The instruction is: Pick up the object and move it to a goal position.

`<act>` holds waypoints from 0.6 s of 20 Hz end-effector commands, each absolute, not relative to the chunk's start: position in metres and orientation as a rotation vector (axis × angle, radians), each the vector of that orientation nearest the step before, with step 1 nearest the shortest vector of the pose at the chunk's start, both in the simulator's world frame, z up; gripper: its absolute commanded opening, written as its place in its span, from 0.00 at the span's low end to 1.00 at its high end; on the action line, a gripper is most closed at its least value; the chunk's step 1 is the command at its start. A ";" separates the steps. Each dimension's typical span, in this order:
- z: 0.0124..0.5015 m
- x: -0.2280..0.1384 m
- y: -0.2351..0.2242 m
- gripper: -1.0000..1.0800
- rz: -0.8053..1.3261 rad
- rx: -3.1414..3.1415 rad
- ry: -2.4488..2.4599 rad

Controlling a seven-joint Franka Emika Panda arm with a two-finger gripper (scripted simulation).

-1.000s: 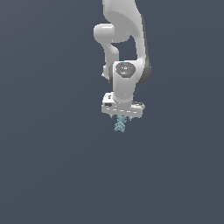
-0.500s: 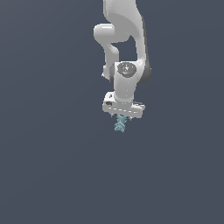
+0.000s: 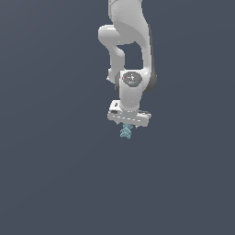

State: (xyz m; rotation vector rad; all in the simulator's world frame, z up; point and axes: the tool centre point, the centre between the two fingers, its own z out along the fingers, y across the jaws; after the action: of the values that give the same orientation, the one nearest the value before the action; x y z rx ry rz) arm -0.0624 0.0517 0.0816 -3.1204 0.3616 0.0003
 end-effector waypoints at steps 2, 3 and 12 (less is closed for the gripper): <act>0.065 -0.063 0.052 0.96 0.001 -3.120 0.364; 0.062 -0.063 0.052 0.96 0.001 -3.120 0.364; 0.055 -0.062 0.052 0.00 0.000 -3.120 0.365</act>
State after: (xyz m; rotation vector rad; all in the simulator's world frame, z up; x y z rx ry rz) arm -0.0624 0.0518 0.0555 -3.1204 0.3643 0.0005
